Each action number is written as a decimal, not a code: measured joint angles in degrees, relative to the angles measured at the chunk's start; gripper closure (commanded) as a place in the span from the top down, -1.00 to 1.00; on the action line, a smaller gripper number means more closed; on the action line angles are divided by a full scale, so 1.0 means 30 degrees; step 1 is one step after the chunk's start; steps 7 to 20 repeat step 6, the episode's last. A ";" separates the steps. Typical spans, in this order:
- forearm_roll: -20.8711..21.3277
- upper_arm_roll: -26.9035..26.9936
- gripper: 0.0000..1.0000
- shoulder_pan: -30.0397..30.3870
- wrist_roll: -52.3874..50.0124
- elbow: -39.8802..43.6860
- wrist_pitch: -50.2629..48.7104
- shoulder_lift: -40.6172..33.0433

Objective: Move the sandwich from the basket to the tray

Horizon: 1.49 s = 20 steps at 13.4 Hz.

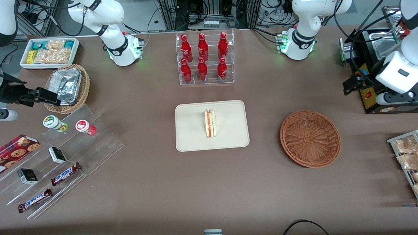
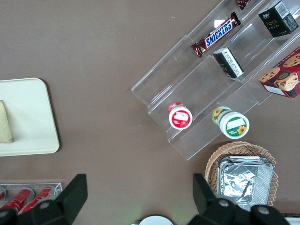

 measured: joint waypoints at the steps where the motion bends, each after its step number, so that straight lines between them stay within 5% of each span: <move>1: -0.0043 -0.0010 1.00 0.0088 0.0004 0.0000 0.0210 0.0000; 20: -0.0195 -0.0021 1.00 0.0269 0.0041 0.0303 0.0580 0.0002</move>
